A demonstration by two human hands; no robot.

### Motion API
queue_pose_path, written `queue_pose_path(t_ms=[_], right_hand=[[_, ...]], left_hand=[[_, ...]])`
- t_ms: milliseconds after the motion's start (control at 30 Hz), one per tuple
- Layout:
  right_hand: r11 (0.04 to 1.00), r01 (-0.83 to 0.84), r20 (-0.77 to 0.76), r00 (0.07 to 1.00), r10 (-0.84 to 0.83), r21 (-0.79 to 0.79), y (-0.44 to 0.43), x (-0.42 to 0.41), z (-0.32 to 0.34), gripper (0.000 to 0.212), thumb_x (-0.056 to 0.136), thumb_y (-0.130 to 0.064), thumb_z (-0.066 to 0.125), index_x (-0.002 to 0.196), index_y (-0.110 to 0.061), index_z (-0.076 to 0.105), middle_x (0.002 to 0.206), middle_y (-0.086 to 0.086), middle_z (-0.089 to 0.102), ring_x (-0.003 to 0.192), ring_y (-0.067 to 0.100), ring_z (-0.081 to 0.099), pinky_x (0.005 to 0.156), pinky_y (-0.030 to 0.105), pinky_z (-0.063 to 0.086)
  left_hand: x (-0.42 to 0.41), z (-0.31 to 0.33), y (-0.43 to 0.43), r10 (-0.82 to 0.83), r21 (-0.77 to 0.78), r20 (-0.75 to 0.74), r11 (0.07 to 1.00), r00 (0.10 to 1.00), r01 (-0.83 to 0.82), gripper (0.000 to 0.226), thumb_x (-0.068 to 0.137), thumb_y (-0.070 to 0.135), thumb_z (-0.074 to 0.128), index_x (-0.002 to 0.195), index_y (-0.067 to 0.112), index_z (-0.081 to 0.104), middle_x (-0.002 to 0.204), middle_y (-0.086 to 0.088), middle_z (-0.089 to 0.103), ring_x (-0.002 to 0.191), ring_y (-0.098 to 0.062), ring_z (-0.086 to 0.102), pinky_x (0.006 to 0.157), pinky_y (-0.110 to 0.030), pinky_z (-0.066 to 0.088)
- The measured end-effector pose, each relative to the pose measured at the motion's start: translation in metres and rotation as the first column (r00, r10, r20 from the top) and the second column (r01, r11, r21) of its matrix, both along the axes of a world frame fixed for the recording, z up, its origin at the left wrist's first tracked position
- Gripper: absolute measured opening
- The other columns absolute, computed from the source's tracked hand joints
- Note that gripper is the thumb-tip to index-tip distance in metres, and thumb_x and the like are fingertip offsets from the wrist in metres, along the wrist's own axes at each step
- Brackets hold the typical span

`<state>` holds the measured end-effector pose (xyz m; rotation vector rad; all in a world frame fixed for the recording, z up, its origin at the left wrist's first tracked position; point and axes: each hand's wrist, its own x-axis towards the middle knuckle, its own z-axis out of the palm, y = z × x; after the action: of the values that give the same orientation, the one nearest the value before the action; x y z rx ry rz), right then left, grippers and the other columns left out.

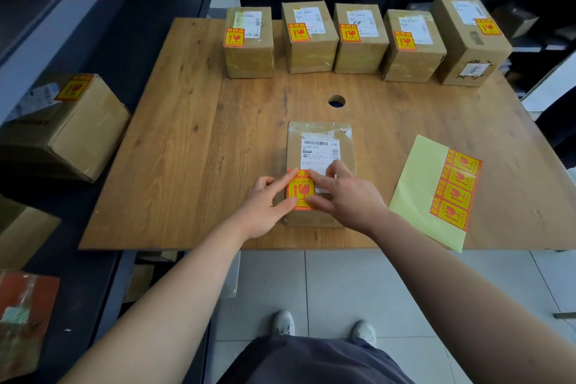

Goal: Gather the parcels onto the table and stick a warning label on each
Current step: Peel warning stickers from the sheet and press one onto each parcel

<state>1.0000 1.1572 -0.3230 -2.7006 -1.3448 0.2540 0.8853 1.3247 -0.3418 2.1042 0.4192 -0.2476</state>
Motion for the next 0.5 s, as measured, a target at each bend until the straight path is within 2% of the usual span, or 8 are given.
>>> queue_pose_path(t_ms=[167, 233, 333, 500], right_hand=[[0.999, -0.050, 0.013, 0.999, 0.051, -0.013, -0.011, 0.007, 0.004, 0.069, 0.083, -0.071, 0.035, 0.143, -0.035, 0.034, 0.102, -0.004, 0.033, 0.081, 0.012, 0.043, 0.059, 0.024, 0.033], [0.999, -0.038, -0.020, 0.999, 0.038, 0.008, -0.014, 0.008, 0.004, 0.075, 0.078, -0.076, 0.034, 0.142, -0.037, 0.037, 0.101, -0.005, 0.033, 0.083, 0.011, 0.044, 0.062, 0.024, 0.035], [0.998, 0.046, -0.039, 0.998, -0.044, 0.044, -0.008, 0.005, 0.002, 0.083, 0.069, -0.085, 0.033, 0.140, -0.042, 0.037, 0.103, -0.006, 0.037, 0.081, 0.011, 0.049, 0.058, 0.023, 0.038], [0.998, 0.027, -0.058, 0.998, -0.024, 0.049, -0.008, 0.009, 0.001, 0.081, 0.070, -0.082, 0.042, 0.139, -0.041, 0.039, 0.104, -0.007, 0.037, 0.083, 0.010, 0.049, 0.059, 0.024, 0.041]], left_hand=[[0.002, 0.005, 0.012, -0.082, 0.021, -0.047, 0.996, 0.996, 0.083, 0.060, 0.094, 0.042, 0.051, 0.142, 0.055, 0.017, 0.140, 0.003, 0.024, 0.130, -0.021, 0.027, 0.107, -0.034, 0.028], [0.003, 0.007, 0.012, -0.071, 0.006, -0.044, 0.997, 0.997, 0.071, 0.064, 0.092, 0.039, 0.057, 0.142, 0.054, 0.019, 0.139, 0.004, 0.025, 0.129, -0.020, 0.030, 0.106, -0.033, 0.029], [0.004, 0.007, 0.006, -0.012, 0.013, 0.016, 1.000, 1.000, 0.012, 0.072, 0.085, 0.036, 0.067, 0.142, 0.049, 0.026, 0.133, 0.001, 0.032, 0.125, -0.019, 0.036, 0.107, -0.038, 0.033], [0.002, 0.007, 0.005, -0.007, -0.027, 0.055, 1.000, 0.998, 0.008, 0.072, 0.085, 0.032, 0.069, 0.143, 0.046, 0.029, 0.128, 0.003, 0.037, 0.115, -0.016, 0.044, 0.098, -0.029, 0.038]])
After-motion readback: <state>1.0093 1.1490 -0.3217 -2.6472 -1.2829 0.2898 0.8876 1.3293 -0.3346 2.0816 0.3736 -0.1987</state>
